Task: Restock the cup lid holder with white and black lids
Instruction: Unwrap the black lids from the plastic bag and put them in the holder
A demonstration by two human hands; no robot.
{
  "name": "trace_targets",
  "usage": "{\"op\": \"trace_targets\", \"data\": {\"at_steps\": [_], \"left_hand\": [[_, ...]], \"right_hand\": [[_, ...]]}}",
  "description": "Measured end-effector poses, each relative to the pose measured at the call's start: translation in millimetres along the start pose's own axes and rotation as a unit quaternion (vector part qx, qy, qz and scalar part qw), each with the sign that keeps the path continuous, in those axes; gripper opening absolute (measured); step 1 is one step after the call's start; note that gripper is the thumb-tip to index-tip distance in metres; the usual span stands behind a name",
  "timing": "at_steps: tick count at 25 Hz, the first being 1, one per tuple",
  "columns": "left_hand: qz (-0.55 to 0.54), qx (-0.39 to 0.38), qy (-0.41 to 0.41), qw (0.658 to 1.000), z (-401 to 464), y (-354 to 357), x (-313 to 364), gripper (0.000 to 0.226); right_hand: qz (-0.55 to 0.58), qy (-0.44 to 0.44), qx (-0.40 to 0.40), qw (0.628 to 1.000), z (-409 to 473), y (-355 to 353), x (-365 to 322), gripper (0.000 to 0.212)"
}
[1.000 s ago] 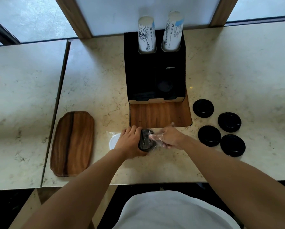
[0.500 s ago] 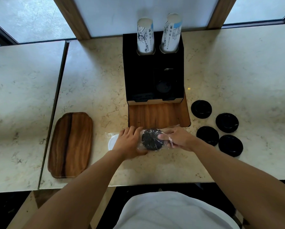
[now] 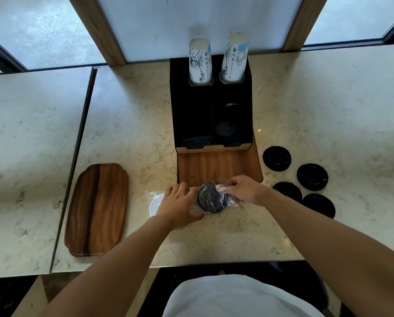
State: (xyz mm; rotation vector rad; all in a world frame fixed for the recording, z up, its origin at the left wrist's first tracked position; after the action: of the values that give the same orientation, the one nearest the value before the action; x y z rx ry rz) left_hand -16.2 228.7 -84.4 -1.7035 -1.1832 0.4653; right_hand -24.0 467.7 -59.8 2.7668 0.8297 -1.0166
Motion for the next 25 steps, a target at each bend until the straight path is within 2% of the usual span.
{"op": "trace_targets", "data": {"at_steps": [4, 8, 14, 25], "left_hand": [[0.005, 0.015, 0.006, 1.0, 0, 2, -2, 0.085], [0.007, 0.018, 0.005, 1.0, 2, 2, -5, 0.086], [-0.011, 0.017, -0.035, 0.999, 8, -1, -11, 0.088], [-0.021, 0.028, -0.083, 0.996, 15, -6, -22, 0.078]], "right_hand": [[-0.021, -0.028, -0.001, 0.999, -1, -2, -3, 0.047], [-0.026, -0.034, -0.012, 0.999, -2, -7, -2, 0.036], [0.062, -0.054, 0.01, 0.997, -5, -13, 7, 0.025], [0.168, -0.061, 0.101, 0.979, -24, -50, 19, 0.031]]}}
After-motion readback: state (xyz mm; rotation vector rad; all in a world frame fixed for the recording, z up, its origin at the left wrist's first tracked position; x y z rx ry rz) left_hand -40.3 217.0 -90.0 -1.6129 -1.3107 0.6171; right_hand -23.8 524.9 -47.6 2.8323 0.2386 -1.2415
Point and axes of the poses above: each hand's wrist, its own z-axis towards the middle knuckle, its own y-axis out of the palm, x = y × z, the point moved 2 cm from there along z, towards the middle knuckle, and after that the axes turned 9 degrees about -x, right-handed, at the moved point
